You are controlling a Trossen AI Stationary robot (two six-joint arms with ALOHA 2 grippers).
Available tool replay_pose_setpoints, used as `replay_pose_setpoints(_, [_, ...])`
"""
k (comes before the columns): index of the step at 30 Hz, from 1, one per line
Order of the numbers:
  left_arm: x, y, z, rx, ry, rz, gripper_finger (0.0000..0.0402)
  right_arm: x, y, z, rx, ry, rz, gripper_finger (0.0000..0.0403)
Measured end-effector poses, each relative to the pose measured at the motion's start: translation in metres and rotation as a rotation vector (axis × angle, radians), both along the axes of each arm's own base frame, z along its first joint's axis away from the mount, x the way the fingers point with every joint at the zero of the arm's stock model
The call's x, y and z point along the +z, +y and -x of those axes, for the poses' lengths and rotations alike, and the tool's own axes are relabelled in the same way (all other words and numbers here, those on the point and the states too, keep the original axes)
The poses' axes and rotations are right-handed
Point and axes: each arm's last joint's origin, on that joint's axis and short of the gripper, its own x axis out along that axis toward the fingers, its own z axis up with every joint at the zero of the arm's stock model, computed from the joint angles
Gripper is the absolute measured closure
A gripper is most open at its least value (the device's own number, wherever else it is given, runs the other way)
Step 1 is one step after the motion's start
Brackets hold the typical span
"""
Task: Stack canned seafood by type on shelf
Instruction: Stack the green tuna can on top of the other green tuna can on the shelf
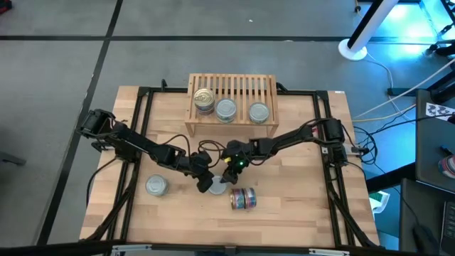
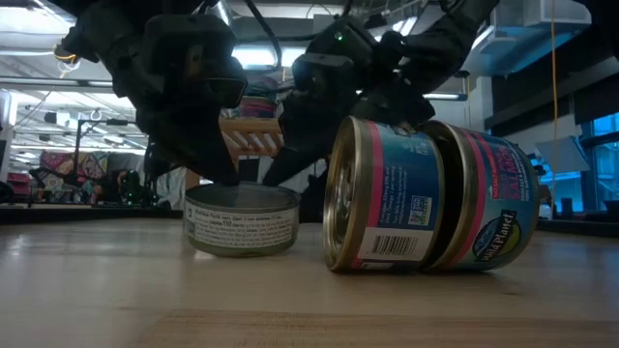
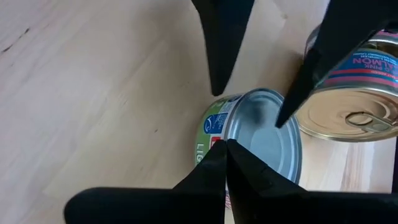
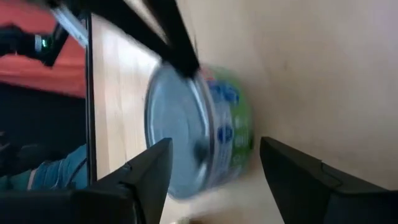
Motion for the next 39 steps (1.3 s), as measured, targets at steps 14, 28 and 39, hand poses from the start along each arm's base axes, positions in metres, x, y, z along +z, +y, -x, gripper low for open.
replay_pose_setpoints(14, [0.0025, -0.0009, -0.0023, -0.004, -0.026, -0.003, 0.0401, -0.0052, 0.0027, -0.0044, 0.068, -0.043, -0.074, 0.0159])
replay_pose_setpoints(28, [0.0027, -0.001, -0.0024, -0.002, -0.027, -0.009, 0.0401, -0.0056, 0.0014, -0.0045, 0.057, -0.042, -0.065, 0.0248])
replay_pose_setpoints(39, [0.0031, -0.0013, -0.0024, -0.044, -0.02, 0.017, 0.0381, -0.0051, 0.0015, -0.0048, 0.047, -0.037, -0.08, 0.0266])
